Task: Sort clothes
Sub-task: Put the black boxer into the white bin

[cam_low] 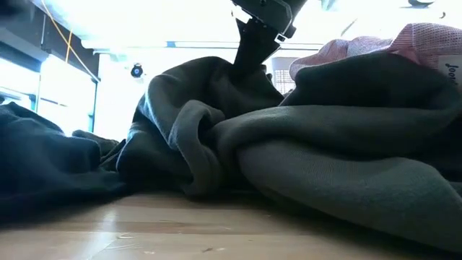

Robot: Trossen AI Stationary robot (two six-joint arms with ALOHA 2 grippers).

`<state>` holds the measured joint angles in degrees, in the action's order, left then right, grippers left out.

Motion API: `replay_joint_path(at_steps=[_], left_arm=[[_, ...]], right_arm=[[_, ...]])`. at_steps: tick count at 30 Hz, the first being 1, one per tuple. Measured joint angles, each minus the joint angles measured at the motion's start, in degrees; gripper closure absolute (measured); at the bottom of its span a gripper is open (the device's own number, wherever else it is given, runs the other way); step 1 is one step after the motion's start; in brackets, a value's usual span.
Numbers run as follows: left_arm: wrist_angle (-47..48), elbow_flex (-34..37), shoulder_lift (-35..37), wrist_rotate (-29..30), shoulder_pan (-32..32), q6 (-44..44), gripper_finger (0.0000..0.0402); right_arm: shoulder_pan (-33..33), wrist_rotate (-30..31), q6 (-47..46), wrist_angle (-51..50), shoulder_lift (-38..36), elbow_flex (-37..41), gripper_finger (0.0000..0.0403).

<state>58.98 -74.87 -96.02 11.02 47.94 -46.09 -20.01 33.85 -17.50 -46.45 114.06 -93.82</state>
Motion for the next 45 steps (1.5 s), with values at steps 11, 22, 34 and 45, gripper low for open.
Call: replay_joint_path(at_steps=[11,22,34,45], left_arm=[[-0.9,-7.1,25.7,38.8,4.5,-0.3,0.0399],[-31.2,-7.1,33.9,55.5,5.3,44.3,0.0400],[-33.1,-7.1,29.4,55.6,3.3,49.4,0.0401],[-33.1,-7.1,25.1,49.7,-2.1,49.3,0.0401]], right_arm=[[-1.0,0.3,1.1,0.4,0.0,0.0,0.0398],[-3.4,5.4,7.2,1.7,-5.7,-0.2,0.0395],[-2.0,-2.6,18.3,17.4,-13.8,-0.3,0.0282],[1.5,-19.4,25.0,46.3,-4.4,-0.3,0.0135]])
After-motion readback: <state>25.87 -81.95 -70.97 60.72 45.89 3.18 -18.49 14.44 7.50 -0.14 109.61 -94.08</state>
